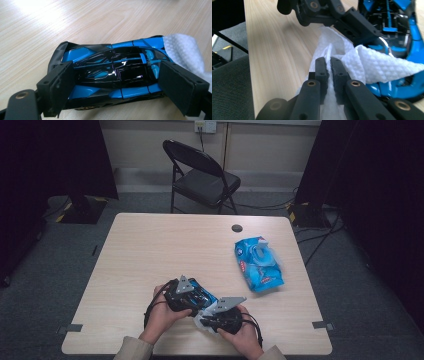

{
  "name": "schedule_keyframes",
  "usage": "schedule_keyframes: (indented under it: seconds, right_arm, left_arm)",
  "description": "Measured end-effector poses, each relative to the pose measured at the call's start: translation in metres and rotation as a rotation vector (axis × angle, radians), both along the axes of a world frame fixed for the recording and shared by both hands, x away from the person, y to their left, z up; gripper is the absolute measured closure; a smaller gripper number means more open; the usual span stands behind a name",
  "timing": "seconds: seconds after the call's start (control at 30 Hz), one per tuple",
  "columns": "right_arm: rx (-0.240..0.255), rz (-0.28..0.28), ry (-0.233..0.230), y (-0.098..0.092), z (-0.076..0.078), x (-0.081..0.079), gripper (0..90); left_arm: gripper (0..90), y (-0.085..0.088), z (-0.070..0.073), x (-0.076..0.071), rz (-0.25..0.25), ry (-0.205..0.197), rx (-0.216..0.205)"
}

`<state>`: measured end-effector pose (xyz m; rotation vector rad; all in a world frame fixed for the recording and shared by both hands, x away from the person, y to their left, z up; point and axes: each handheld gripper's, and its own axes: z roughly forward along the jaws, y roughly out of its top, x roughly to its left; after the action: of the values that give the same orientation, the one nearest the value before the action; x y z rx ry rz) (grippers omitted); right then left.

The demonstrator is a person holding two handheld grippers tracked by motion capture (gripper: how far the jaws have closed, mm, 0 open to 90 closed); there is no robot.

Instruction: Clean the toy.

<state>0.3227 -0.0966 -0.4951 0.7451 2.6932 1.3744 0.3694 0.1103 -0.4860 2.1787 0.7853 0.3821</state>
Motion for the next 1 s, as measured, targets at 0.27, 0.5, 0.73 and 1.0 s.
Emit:
schedule_keyframes:
  seconds: [0.27, 0.5, 0.73, 1.0]
  right_arm:
    - [0.041, -0.077, 0.001, -0.025, 0.012, 0.006, 86.0]
    - [0.061, -0.170, -0.032, -0.045, 0.018, 0.016, 85.9]
    - [0.057, -0.257, -0.037, -0.058, 0.012, 0.030, 85.9]
    - [-0.003, -0.277, -0.033, -0.050, -0.004, 0.040, 85.7]
  left_arm:
    - [13.9, 0.001, -0.001, 0.000, -0.004, -0.006, -0.005]
    - [13.8, 0.001, -0.001, 0.000, -0.006, -0.004, -0.003]
    - [13.8, 0.001, 0.000, 0.001, -0.006, -0.004, -0.002]
    - [13.8, 0.001, 0.000, 0.001, -0.009, -0.004, 0.004]
